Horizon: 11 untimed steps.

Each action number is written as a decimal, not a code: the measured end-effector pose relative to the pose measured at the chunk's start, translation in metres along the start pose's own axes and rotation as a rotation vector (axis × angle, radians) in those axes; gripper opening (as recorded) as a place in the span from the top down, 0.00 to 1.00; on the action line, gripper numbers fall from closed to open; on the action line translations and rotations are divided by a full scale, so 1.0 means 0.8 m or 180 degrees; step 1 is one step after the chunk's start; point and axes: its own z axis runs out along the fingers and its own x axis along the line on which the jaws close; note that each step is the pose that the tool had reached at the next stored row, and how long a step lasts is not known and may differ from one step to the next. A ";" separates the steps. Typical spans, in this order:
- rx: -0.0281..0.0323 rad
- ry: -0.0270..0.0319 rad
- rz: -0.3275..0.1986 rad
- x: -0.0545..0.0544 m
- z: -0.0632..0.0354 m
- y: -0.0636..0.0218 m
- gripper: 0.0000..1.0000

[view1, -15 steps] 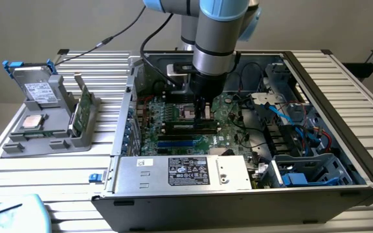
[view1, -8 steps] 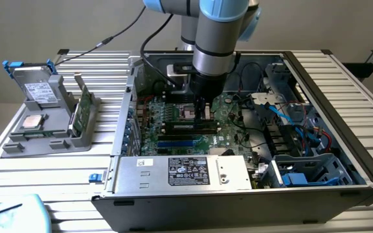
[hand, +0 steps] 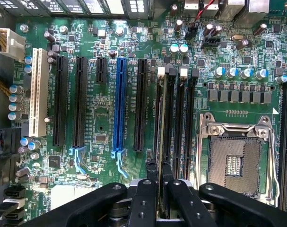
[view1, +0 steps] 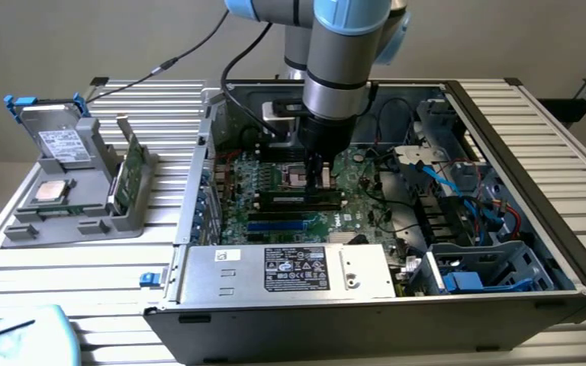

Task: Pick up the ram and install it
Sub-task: 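Insert the ram into the slot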

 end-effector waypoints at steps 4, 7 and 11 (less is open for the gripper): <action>0.0000 0.0000 -0.0001 0.000 0.000 -0.001 0.85; -0.0001 0.0000 -0.0001 0.000 0.000 -0.001 0.85; -0.0002 0.0000 -0.0002 0.000 0.000 -0.001 0.85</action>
